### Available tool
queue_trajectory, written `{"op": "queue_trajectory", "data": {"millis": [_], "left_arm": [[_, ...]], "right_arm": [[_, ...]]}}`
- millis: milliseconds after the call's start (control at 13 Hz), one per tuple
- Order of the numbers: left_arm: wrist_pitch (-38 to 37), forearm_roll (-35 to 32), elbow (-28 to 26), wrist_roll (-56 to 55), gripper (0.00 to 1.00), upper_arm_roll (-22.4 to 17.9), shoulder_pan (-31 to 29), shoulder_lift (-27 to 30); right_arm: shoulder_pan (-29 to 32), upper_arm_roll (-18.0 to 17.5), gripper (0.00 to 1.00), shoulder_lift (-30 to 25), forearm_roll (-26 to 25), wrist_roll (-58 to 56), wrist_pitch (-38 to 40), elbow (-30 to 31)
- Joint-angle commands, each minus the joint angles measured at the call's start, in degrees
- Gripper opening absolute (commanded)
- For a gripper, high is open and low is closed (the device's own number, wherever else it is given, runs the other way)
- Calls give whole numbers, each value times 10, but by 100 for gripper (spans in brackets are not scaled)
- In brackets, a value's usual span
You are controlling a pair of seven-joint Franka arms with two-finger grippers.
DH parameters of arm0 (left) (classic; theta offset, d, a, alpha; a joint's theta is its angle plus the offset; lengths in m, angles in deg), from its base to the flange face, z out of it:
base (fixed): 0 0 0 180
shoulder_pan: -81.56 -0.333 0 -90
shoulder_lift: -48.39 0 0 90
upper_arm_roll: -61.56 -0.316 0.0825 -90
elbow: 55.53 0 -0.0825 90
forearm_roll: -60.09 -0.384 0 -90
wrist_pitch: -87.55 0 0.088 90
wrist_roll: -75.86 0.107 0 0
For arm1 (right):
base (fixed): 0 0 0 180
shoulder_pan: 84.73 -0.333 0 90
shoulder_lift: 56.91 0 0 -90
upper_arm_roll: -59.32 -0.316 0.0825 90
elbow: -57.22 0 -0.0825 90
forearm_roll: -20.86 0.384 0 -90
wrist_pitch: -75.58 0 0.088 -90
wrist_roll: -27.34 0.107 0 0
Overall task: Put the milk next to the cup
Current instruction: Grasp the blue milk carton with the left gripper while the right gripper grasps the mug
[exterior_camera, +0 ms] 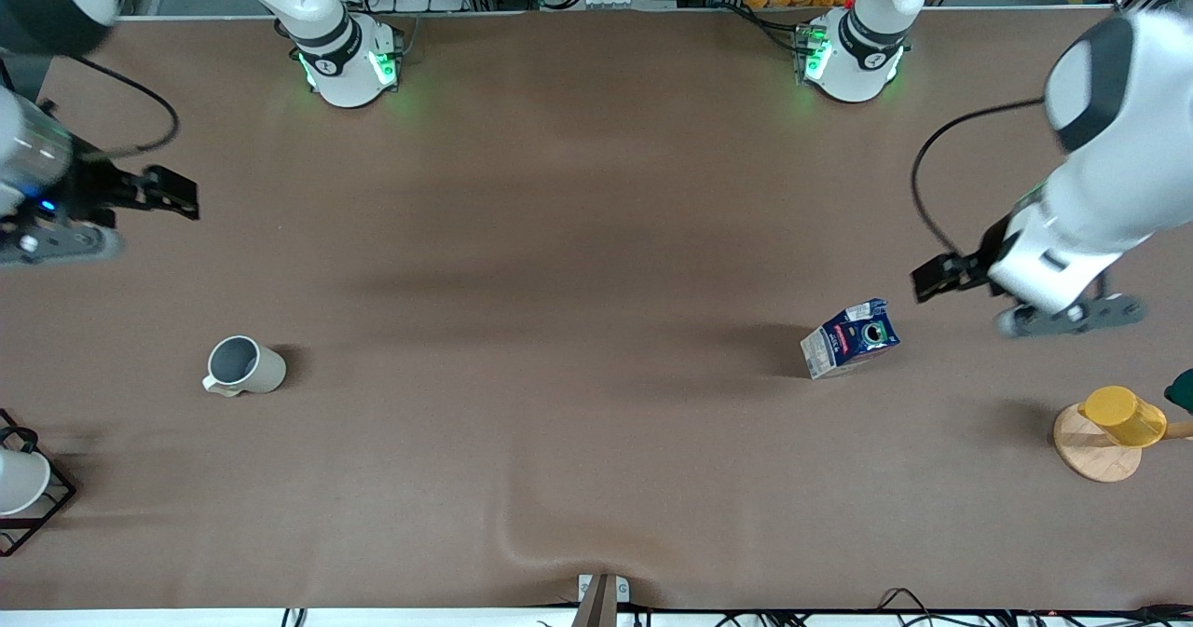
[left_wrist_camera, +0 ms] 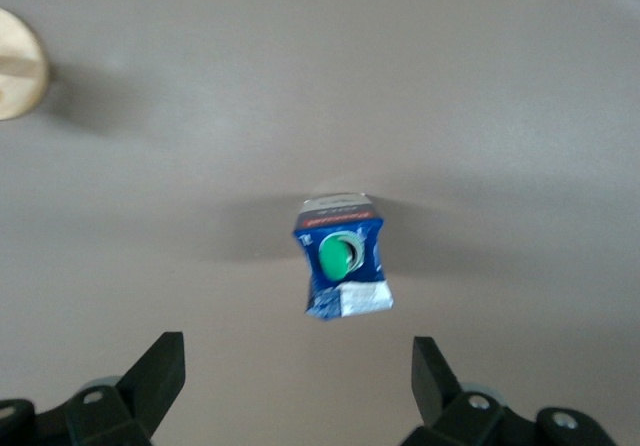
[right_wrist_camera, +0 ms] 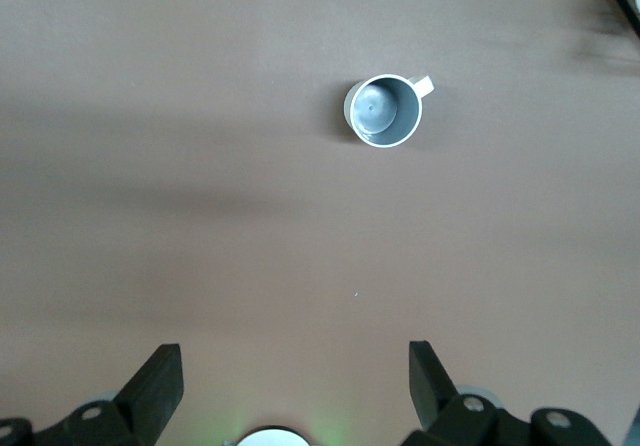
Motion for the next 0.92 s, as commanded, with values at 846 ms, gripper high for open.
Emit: {"op": "queue_trajectory", "data": {"millis": [846], "left_arm": [[80, -5, -71, -79, 100, -1, 22, -68]], "right_arm": [[67, 2, 100, 224, -11, -6, -256, 27]]}}
